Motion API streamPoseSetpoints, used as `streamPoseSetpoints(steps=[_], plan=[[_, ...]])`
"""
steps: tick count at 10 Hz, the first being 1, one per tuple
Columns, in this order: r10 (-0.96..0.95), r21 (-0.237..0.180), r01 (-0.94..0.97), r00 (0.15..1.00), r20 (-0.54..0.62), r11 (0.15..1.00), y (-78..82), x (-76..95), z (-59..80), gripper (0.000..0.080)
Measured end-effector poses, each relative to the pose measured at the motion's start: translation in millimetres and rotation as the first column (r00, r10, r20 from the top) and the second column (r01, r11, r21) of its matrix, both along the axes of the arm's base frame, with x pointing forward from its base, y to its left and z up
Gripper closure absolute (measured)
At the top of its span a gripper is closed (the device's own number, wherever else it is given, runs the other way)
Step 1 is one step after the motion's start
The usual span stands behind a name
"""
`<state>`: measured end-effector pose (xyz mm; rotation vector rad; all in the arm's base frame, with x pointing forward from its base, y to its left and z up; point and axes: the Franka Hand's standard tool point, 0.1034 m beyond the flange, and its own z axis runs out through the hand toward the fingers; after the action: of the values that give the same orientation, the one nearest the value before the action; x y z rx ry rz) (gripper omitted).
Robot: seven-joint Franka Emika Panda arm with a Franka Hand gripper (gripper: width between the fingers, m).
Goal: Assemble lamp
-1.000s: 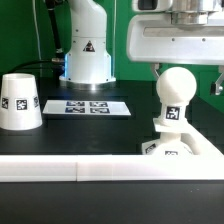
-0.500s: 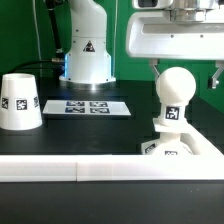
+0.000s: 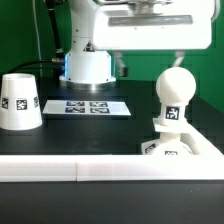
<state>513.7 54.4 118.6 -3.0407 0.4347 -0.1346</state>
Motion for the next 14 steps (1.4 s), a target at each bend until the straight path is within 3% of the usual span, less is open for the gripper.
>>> streamPoseSetpoints(steps=[2, 6, 7, 11, 12, 14], plan=[[0.008, 0.000, -0.008, 1.000, 0.000, 1.000, 3.5, 0.4, -0.2, 0.0100], [0.001, -0.010, -0.001, 1.000, 0.000, 1.000, -25.1, 1.2, -1.1, 0.0100], [-0.014, -0.014, 0.014, 1.000, -0.015, 1.000, -33.9, -7.4, -5.6, 0.0100], [-0.027, -0.020, 0.026, 0.999, -0.040, 0.999, -109.5, -50.6, -5.5, 0.0100], [-0.020, -0.023, 0.020, 0.999, -0.038, 1.000, -123.2, -53.4, -4.6, 0.0100], [-0.017, -0.028, 0.016, 0.999, -0.040, 0.999, -135.1, -54.5, -6.2, 0.0100]])
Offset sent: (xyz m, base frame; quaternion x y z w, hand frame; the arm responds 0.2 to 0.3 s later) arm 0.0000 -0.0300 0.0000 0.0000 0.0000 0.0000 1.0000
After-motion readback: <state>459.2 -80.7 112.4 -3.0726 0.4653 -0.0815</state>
